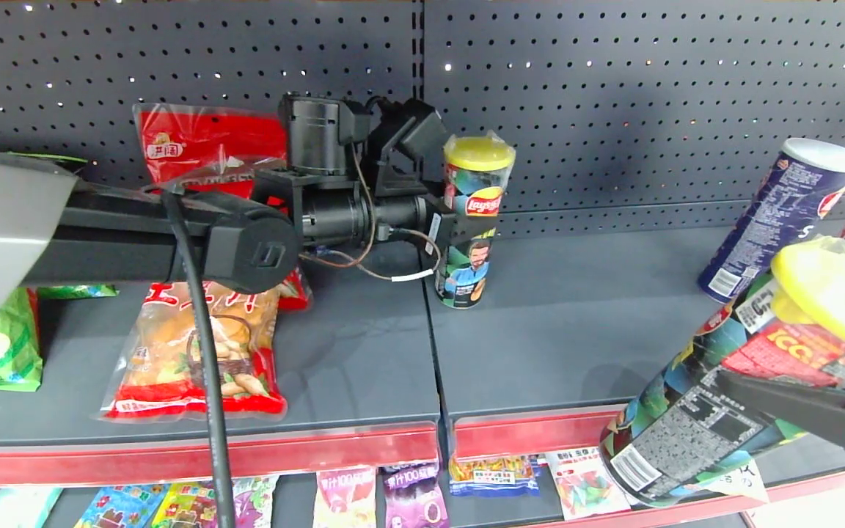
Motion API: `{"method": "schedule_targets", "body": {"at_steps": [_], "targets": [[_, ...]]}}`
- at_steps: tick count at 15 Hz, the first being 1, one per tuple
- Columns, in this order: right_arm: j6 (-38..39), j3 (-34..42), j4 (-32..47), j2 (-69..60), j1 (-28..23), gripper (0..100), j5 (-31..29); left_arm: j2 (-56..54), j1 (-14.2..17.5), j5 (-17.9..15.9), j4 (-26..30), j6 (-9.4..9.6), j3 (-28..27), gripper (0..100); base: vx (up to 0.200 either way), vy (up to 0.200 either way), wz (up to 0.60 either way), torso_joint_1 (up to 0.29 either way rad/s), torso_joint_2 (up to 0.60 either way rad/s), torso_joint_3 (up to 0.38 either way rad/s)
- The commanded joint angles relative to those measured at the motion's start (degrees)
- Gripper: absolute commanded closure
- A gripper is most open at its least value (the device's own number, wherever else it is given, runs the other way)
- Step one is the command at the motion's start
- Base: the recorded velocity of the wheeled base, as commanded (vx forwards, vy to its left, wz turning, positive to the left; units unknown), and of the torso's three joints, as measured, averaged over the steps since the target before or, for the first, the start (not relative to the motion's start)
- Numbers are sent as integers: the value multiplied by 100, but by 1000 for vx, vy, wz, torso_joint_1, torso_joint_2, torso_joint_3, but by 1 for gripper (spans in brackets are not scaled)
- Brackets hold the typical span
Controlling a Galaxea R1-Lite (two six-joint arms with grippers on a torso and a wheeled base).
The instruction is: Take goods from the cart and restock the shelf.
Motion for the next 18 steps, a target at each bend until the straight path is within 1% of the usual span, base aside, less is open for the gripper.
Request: {"method": "schedule_targets", "body": {"at_steps": [1,4,7,8,9,10,11,12,13,17,18], "targets": [[6,2,-1,18,-4,100,1,77,-98,-8,1,-22,-37,100,0,0,0,0,0,0],[6,2,-1,18,-4,100,1,24,-125,-26,-7,-40,42,100,0,0,0,0,0,0],[6,2,-1,18,-4,100,1,-345,-98,-43,-7,-84,403,100,0,0,0,0,0,0],[6,-7,-1,54,-4,100,1,-670,-98,-131,1,-163,745,100,0,0,0,0,0,0],[6,-25,-1,89,-4,100,10,-881,-116,-219,-7,-207,974,100,0,0,0,0,0,0],[6,-51,-10,124,-4,100,19,-1057,-169,-228,1,-268,1185,100,0,0,0,0,0,0],[6,-51,-10,124,4,100,19,-1066,-186,-228,-7,-277,1202,100,0,0,0,0,0,0],[6,-86,-19,212,4,100,28,-1356,-379,-228,-7,-515,1510,100,0,0,0,0,0,0],[6,-95,-19,229,4,100,28,-1461,-459,-228,-7,-559,1642,100,0,0,0,0,0,0],[6,-86,-19,229,4,100,37,-1611,-643,-210,-148,-559,2090,100,0,0,0,0,0,0],[6,-86,-19,229,4,100,37,-1602,-670,-201,-341,-559,2275,100,0,0,0,0,0,0]]}}
